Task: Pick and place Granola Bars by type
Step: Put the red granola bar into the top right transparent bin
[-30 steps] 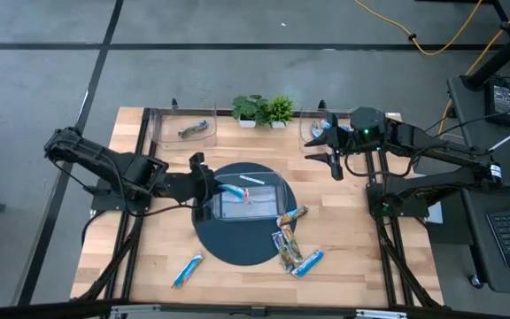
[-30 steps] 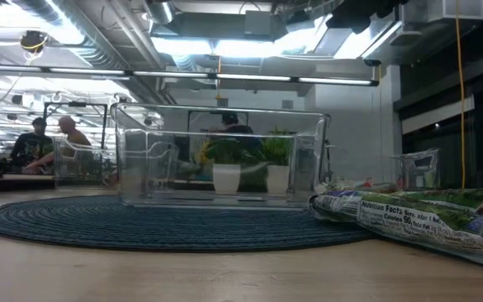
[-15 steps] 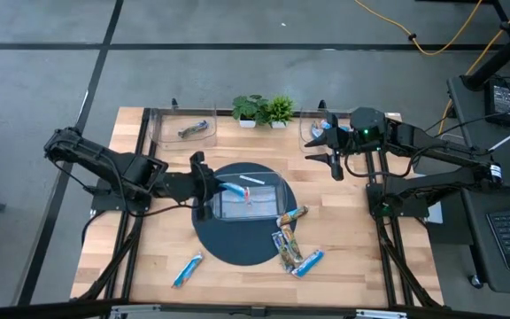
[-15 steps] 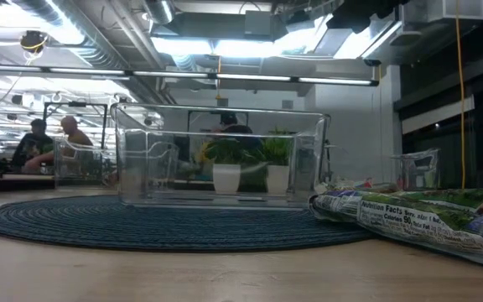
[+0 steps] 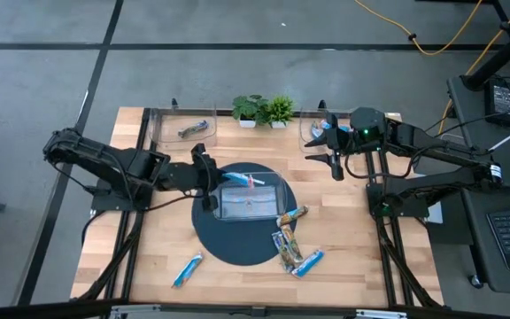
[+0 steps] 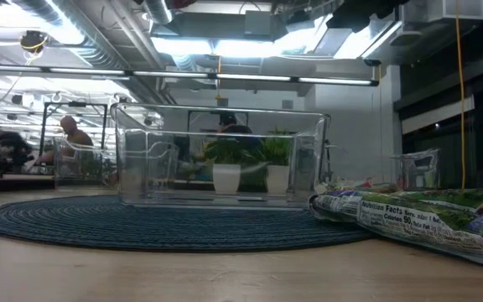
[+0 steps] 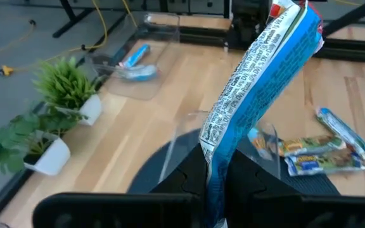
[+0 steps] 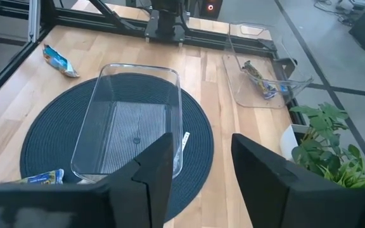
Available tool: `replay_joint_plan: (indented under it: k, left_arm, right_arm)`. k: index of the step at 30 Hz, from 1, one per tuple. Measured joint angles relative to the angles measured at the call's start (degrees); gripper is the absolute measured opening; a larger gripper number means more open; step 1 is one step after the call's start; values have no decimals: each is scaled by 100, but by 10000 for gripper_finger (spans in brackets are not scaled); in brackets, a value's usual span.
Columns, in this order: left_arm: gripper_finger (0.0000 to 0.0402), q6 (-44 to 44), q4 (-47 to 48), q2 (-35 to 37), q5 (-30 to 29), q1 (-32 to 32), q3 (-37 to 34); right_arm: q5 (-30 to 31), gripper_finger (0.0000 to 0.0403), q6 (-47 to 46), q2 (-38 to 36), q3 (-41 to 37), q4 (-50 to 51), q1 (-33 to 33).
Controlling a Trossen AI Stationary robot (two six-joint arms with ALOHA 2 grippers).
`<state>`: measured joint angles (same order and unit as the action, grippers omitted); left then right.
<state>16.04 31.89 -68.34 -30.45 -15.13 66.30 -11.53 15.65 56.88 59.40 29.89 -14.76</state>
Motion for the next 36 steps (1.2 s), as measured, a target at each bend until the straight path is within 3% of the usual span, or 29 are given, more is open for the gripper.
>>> replay_joint_plan:
  k: [8, 17, 21, 29, 36]
  left_arm:
    - [18, -573, -655, -1, 121, 438, 0]
    - [18, -1552, -1979, -2, 307, 1073, 0]
    - [18, -1756, -2183, -2, 406, 1248, 0]
    - [18, -1977, -2336, -3, 447, 1439, 0]
    - [18, -2283, -2917, -154, 487, 1614, 7]
  right_arm:
    - [-9, 162, -114, 2, -9, -171, 0]
    - [-22, 172, -346, 374, -9, -1791, 0]
    - [-250, 211, -457, 635, -9, -2465, 0]
    - [-334, 331, -646, 1085, -9, -3690, 0]
    - [-328, 354, -784, 1313, 114, -4380, 0]
